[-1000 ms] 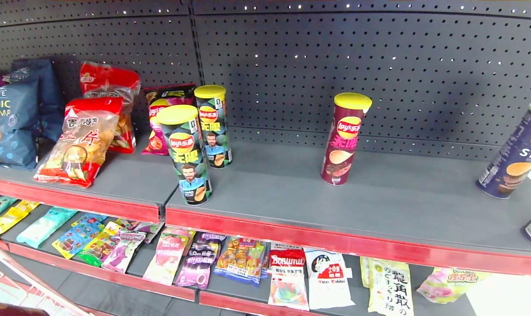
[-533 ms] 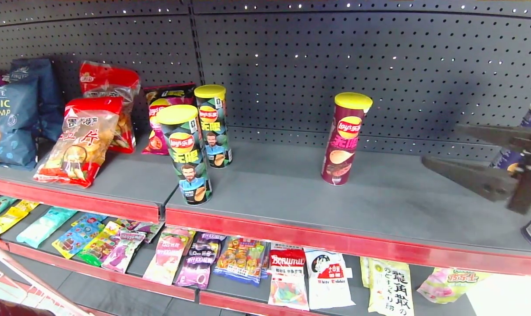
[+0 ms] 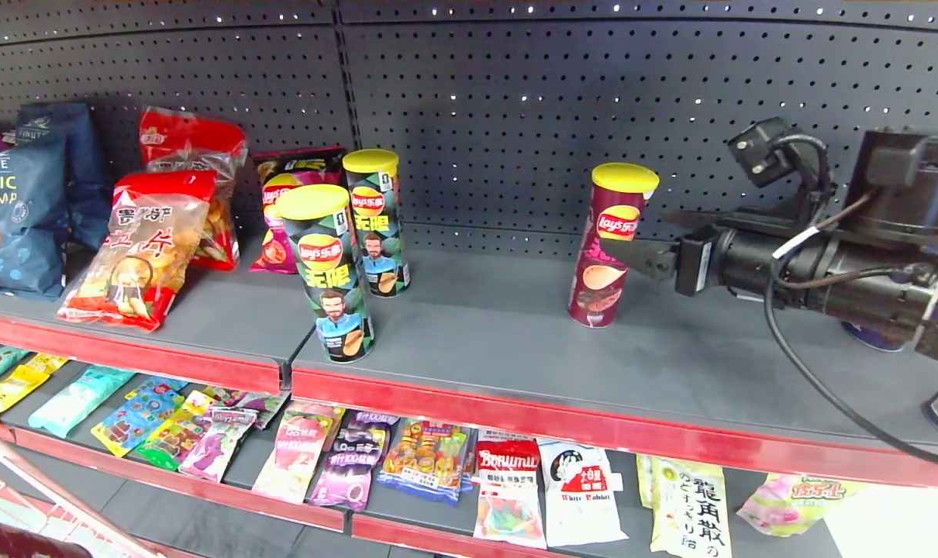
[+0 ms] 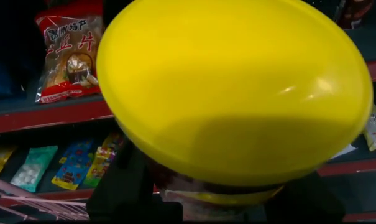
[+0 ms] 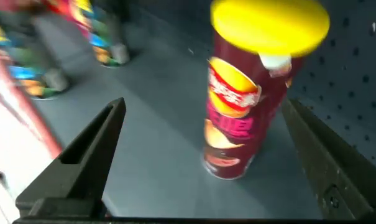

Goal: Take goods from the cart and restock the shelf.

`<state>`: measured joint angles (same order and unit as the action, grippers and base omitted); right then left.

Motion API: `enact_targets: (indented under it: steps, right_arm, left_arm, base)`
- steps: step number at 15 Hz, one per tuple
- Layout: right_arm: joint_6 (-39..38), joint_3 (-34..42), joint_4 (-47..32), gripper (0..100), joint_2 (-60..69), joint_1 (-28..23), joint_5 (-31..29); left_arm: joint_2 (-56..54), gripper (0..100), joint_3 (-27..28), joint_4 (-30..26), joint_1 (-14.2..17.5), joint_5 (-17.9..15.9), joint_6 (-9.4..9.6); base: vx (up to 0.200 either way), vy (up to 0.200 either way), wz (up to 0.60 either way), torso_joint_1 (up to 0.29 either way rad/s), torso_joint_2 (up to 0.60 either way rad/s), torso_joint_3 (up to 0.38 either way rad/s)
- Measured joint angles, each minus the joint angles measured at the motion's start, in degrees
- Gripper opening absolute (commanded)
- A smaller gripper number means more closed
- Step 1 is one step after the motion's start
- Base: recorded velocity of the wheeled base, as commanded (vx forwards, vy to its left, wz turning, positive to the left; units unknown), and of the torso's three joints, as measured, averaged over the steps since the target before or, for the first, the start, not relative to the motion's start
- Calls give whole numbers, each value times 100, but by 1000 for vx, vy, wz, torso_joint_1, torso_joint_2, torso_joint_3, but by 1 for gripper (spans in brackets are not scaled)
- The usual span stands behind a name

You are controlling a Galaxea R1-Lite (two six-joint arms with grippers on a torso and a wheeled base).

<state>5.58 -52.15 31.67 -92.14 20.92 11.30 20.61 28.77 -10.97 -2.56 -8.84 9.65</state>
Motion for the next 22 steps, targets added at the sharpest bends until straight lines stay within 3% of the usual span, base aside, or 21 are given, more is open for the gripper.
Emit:
enact_targets:
  steps: [9, 22]
  right_arm:
    - [-107, -584, 16, 100, -856, -30, -848]
    - [-279, -1493, 13, 100, -1571, -37, -1090]
  left_arm:
    - [66, 0, 61, 9, 0, 17, 2]
    - [72, 0, 74, 6, 0, 118, 2]
  base:
    - [0, 0, 0, 0, 0, 0]
    - [0, 0, 0, 0, 0, 0]
